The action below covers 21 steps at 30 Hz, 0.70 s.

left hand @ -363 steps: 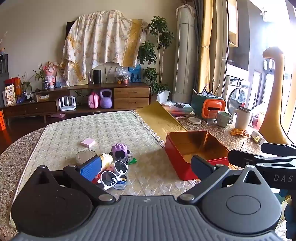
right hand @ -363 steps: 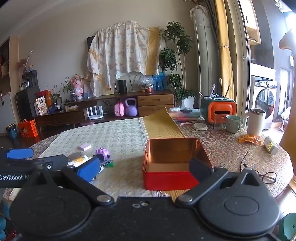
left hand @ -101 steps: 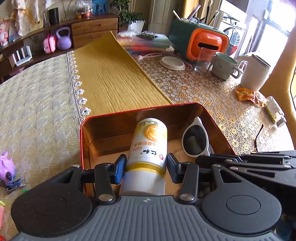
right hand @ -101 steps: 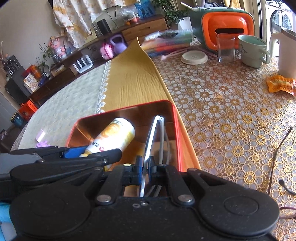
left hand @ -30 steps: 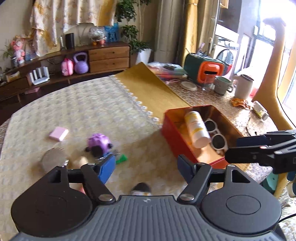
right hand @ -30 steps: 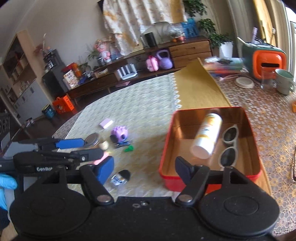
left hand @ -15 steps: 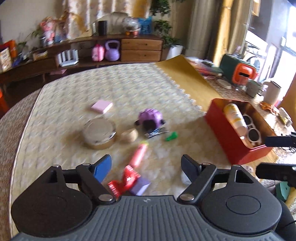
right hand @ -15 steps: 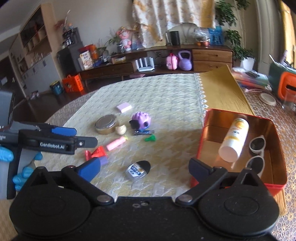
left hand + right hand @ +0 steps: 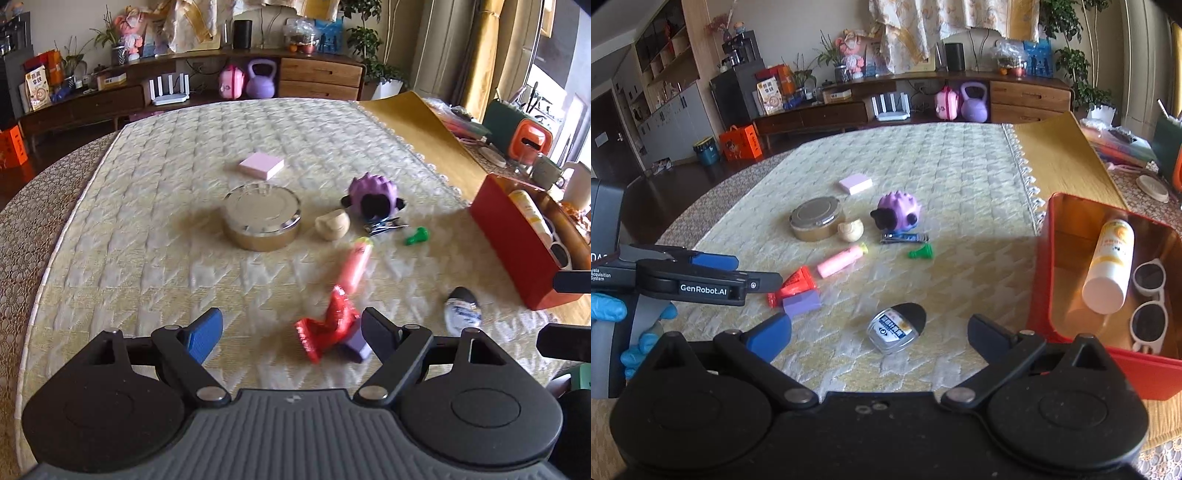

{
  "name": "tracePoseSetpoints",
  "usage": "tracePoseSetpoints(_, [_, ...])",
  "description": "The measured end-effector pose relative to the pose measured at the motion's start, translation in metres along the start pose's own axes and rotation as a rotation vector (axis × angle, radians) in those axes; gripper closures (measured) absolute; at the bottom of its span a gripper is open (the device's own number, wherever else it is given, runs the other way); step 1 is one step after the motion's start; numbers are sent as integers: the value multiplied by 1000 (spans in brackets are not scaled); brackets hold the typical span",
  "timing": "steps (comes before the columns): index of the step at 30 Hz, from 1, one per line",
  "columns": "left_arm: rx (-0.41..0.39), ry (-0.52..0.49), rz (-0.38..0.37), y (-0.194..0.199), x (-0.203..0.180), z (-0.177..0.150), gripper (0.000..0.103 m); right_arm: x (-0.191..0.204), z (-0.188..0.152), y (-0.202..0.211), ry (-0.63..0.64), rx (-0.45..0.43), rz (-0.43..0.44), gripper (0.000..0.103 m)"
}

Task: Organize rigid objects
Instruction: 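Move the left tool to the red packet while the right tool approaches the clear box, then grasp the red packet with the left gripper while the right gripper grasps the clear box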

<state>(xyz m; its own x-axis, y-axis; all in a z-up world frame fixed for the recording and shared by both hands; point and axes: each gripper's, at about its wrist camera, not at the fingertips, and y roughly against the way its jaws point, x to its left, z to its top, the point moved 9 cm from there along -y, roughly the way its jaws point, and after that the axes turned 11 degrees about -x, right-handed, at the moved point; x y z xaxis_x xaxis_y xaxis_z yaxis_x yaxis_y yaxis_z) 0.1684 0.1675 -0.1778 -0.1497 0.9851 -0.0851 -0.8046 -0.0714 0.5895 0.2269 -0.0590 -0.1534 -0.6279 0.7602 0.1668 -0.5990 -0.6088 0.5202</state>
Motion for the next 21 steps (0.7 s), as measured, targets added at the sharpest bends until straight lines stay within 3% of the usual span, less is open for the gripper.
tracePoseSetpoints(15, [-28,-81,-64,-21,-3,-6,21,-5,-7,-38,-21,62,-38,5])
tracePoseSetpoints(21, [-37,-104,-101,-27,-11,-5,21,-8,-12,-51,-11,89,-56,14])
